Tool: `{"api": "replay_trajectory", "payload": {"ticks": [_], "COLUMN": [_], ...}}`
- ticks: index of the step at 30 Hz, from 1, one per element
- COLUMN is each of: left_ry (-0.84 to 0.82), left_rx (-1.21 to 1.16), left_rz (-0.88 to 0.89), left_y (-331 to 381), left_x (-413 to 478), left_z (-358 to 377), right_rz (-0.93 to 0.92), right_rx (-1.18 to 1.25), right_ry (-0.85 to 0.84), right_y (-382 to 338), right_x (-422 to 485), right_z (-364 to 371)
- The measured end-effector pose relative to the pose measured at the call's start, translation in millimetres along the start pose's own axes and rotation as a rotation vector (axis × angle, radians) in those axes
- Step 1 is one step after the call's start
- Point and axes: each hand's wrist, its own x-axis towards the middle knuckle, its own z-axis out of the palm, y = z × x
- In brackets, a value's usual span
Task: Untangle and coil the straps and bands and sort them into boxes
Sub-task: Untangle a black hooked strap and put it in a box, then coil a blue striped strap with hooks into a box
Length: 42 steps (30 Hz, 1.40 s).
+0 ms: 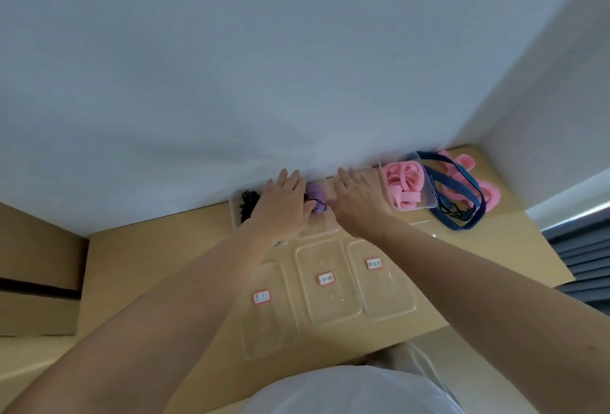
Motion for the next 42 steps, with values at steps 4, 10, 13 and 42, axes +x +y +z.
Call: {"api": "replay_trajectory", "payload": {"ticks": [4, 10, 13, 42], "left_ry": [-0.010, -0.001, 0.006, -0.084], "left_rx": [-0.063, -0.004, -0.034, -0.498], "left_rz": [0.029, 0.039, 0.019, -0.308], "left_y": [45, 122, 169, 391], "left_x": [15, 41, 51, 103], "left_z": [1, 3, 6, 53], "right_rz": [0.067, 0.128, 0.184, 0.077], "right_rx": [-0.016, -0.057, 0.013, 0.394], "right_ry": [-0.006, -0.046, -0.033, -0.100], "right_y": [43, 125, 167, 375], "right_x": [-24, -62, -89, -178], "right_z": [-1, 0, -5, 25]}}
